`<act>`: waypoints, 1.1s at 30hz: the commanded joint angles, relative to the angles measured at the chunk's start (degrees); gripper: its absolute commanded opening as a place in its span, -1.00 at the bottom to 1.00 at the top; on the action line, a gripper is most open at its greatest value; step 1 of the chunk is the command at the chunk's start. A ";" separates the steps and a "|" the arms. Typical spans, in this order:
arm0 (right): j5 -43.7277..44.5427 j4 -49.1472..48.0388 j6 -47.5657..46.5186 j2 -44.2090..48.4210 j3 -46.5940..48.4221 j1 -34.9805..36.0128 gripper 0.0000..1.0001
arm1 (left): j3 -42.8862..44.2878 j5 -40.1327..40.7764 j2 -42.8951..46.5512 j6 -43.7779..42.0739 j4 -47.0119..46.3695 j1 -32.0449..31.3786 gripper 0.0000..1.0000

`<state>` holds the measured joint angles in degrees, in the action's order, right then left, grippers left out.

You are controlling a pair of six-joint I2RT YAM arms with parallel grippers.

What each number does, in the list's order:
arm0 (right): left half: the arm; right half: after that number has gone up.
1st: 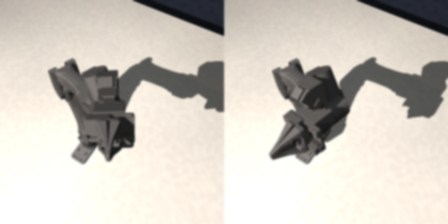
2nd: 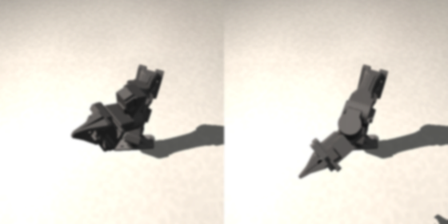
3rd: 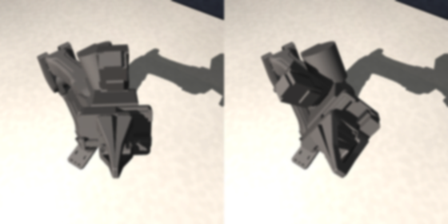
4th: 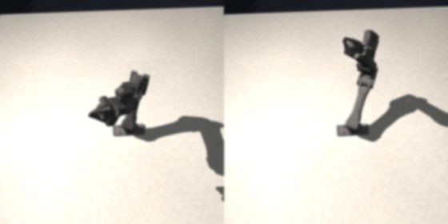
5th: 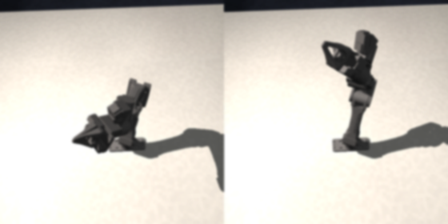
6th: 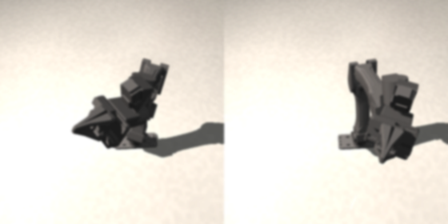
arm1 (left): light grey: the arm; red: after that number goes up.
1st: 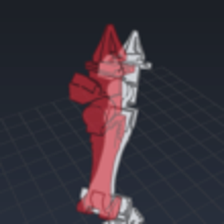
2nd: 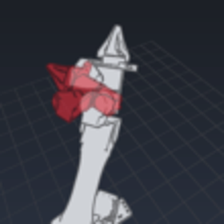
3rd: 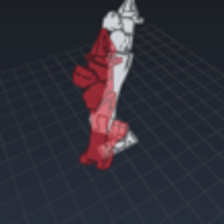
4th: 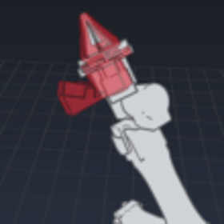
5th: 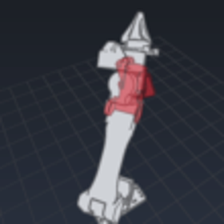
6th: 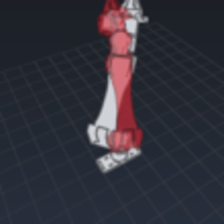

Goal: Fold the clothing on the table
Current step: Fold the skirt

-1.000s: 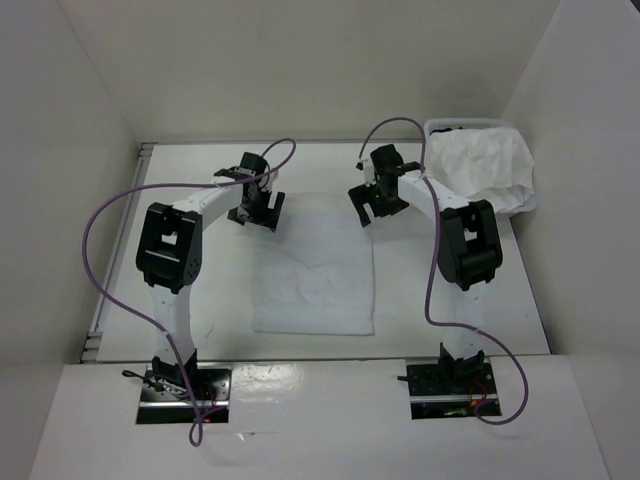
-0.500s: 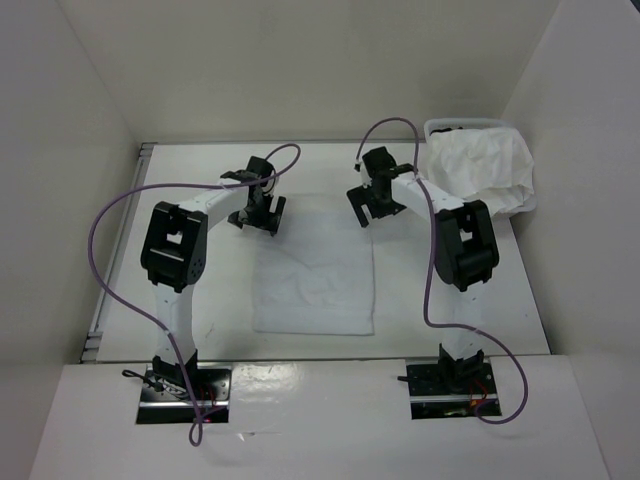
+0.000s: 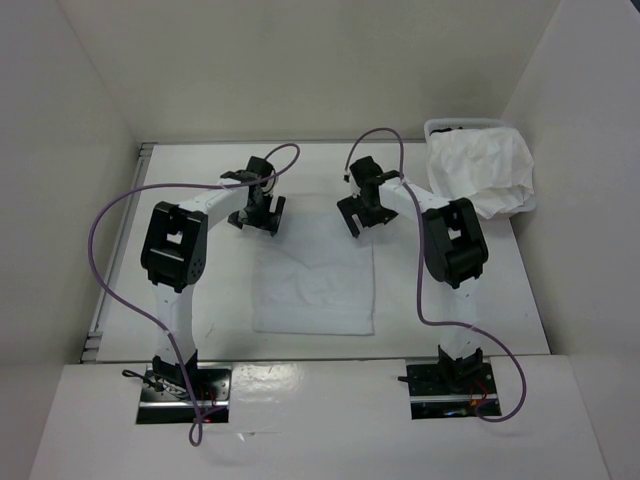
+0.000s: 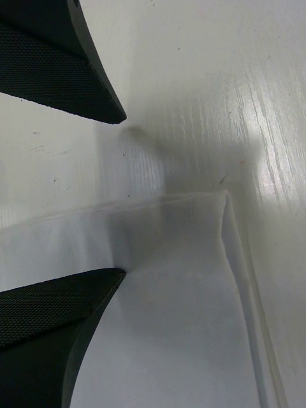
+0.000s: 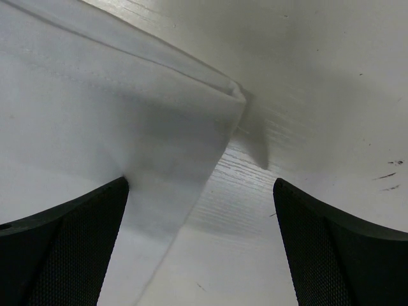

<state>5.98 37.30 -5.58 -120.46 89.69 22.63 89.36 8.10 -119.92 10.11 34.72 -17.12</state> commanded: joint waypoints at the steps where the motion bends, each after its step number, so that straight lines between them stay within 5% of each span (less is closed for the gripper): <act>1: 2.09 -1.61 1.54 -1.79 0.13 0.22 0.97 | -0.42 1.22 -3.66 1.23 0.70 -0.19 1.00; 16: 6.06 -2.14 3.12 -7.33 7.07 -0.31 0.97 | 5.20 3.06 -7.61 1.23 2.80 -0.19 1.00; 33: 4.13 1.29 2.60 -15.50 22.62 -6.37 0.97 | 32.42 4.65 -22.46 1.23 11.51 4.73 1.00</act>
<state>8.14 37.45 -2.61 -133.03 109.32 17.76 118.48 8.75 -137.36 10.90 42.92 -14.00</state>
